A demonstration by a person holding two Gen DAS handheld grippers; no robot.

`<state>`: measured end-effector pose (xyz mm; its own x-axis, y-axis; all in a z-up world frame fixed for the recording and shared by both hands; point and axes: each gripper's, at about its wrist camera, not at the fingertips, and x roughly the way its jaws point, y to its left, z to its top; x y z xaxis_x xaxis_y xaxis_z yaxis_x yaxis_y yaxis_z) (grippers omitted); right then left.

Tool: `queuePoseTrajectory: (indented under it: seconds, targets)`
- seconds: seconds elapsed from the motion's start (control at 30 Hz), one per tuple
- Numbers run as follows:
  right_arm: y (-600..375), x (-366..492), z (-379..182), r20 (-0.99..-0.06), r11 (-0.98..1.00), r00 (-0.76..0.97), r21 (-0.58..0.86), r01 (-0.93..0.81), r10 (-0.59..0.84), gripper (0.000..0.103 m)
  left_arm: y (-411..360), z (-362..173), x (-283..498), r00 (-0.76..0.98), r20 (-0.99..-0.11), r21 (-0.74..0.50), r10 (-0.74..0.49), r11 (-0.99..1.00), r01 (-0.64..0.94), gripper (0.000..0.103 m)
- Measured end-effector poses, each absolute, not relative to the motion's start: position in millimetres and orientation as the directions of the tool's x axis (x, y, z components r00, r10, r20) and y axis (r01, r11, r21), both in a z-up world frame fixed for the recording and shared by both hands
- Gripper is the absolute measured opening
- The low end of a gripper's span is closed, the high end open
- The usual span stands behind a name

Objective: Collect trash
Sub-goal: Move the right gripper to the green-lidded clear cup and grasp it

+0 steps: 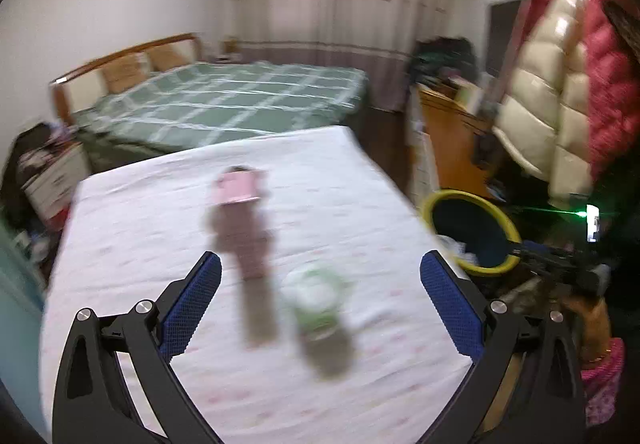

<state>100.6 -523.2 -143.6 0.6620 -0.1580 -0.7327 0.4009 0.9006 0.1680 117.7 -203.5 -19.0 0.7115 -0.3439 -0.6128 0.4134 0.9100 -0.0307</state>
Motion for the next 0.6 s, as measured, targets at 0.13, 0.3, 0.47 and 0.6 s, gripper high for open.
queuePoseTrajectory:
  seconds: [0.13, 0.3, 0.47, 0.6]
  targets:
    - [-482, 113, -128, -0.715, 0.934, 0.691, 0.164, 0.318, -0.11, 0.055, -151, -21, 108, 0.762, -0.59, -0.01, -0.267, 0.946, 0.324, 0.098]
    - [-416, 127, -108, -0.679, 0.968, 0.734, 0.199, 0.152, 0.024, 0.055, -102, -27, 101, 0.78, -0.586, -0.021, -0.218, 0.967, 0.254, 0.098]
    - [-351, 137, -90, -0.643, 0.977, 0.748, 0.211, -0.034, 0.165, 0.062, -68, -35, 94, 0.785, -0.589, -0.047, -0.193, 0.978, 0.205, 0.098]
    - [-307, 142, -83, -0.629, 0.971, 0.743, 0.194, -0.136, 0.23, 0.069, -49, -44, 90, 0.778, -0.601, -0.069, -0.182, 0.982, 0.176, 0.098]
